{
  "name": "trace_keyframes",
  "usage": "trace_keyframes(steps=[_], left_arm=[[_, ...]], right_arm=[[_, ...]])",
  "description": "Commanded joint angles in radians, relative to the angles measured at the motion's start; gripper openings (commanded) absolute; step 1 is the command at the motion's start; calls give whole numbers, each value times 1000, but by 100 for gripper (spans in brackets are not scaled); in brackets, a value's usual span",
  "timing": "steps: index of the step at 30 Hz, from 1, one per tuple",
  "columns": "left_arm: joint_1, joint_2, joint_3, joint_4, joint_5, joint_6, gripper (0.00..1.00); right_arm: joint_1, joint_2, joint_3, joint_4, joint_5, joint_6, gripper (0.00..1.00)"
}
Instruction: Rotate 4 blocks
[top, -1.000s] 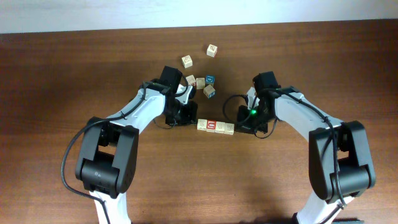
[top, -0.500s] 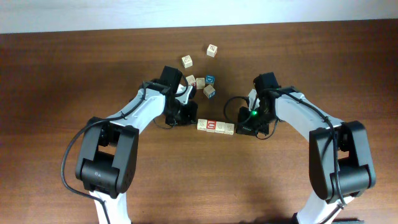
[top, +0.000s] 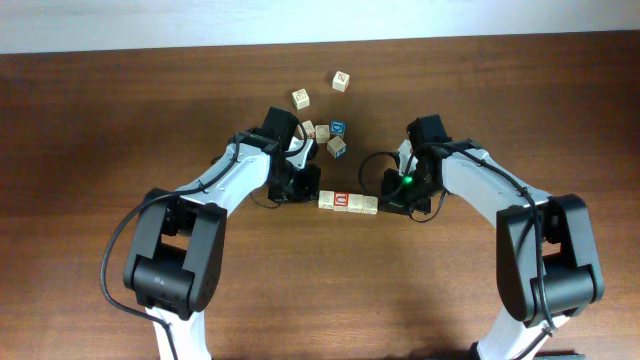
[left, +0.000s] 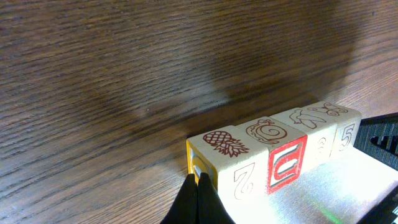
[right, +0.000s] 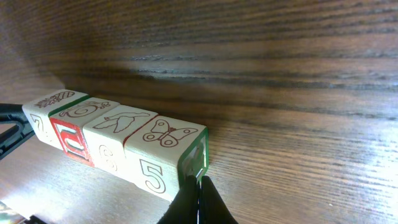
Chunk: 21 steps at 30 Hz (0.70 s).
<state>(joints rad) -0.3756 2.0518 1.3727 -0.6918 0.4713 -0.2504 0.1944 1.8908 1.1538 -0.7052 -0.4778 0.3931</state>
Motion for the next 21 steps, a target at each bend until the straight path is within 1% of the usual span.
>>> trace_keyframes(steps=[1,4,15,21], left_arm=[[-11,-2,16,2,30,17,0],[-11,-2,16,2,30,17,0],[-11,-2,16,2,30,17,0],[-11,-2,16,2,30,17,0]], right_arm=[[16,9,-5,14,-50,-23,4],[25,-11,-5,23,-50,-46,4],[48,-49,8,28,-43,-45,4],[57,-109,10,25,-43,-45,4]])
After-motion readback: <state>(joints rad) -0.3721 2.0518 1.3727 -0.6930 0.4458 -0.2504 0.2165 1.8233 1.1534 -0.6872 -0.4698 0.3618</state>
